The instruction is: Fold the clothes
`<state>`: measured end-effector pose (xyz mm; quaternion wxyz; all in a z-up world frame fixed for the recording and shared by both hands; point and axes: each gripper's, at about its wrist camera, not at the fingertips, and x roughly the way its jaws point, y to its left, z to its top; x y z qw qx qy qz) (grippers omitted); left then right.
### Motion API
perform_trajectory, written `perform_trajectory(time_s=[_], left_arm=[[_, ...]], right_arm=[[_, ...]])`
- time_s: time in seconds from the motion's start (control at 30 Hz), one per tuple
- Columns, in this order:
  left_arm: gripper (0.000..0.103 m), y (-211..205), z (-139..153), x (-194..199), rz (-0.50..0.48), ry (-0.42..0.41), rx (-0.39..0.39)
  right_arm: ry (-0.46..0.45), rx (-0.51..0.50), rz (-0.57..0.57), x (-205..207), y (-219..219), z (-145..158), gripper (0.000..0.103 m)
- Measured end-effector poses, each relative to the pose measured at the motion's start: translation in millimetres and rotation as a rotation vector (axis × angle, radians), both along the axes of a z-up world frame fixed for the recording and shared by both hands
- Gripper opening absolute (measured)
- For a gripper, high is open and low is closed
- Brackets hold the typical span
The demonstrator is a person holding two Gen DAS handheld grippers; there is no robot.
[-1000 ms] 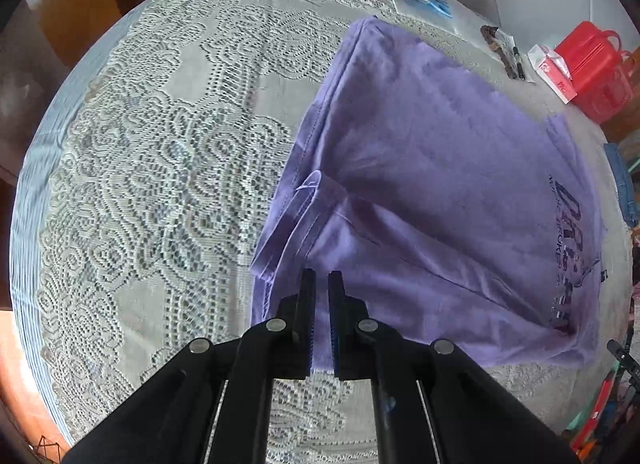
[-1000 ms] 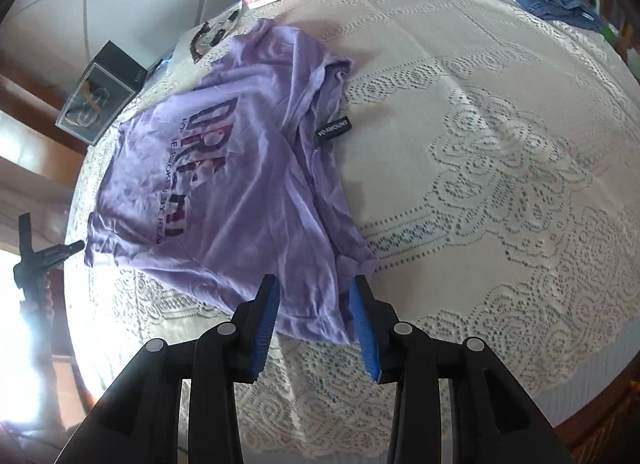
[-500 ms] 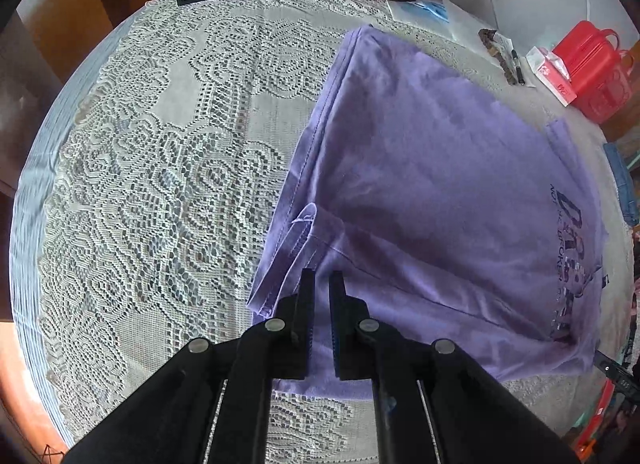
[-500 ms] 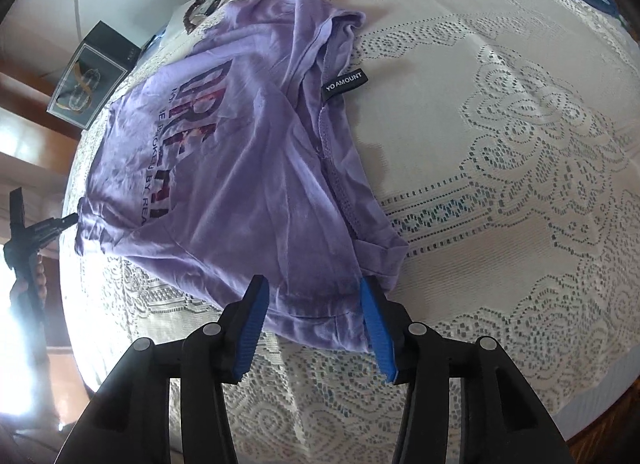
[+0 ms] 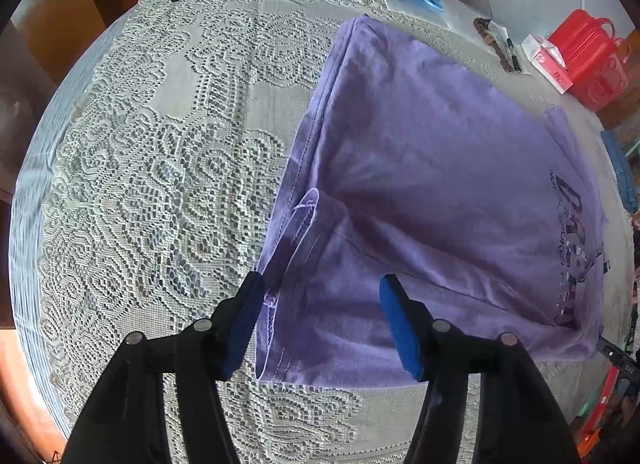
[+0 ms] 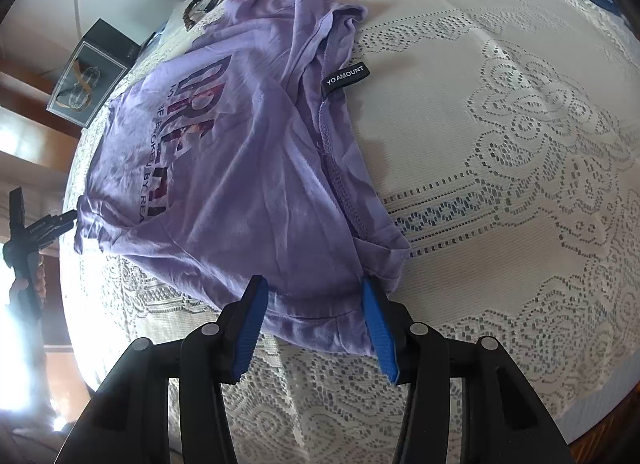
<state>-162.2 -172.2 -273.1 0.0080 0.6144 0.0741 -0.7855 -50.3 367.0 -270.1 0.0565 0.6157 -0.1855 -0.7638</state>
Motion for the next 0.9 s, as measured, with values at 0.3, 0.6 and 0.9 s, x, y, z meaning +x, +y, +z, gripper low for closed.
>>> perform_trajectory(time_s=[0.3, 0.6, 0.9], left_arm=[[0.002, 4.3, 17.9, 25.2, -0.024, 0.061, -0.049], [0.002, -13.6, 32.9, 19.0, -0.052, 0.027, 0.032], [0.003, -8.4, -13.0, 6.5, -0.074, -0.063, -0.001]], right_arm=[[-0.001, -0.003, 0.005, -1.4, 0.0, -0.5, 0.048], [-0.001, -0.008, 0.007, -2.4, 0.4, -1.0, 0.048], [0.008, -0.015, 0.001, -1.6, 1.7, -1.0, 0.049]])
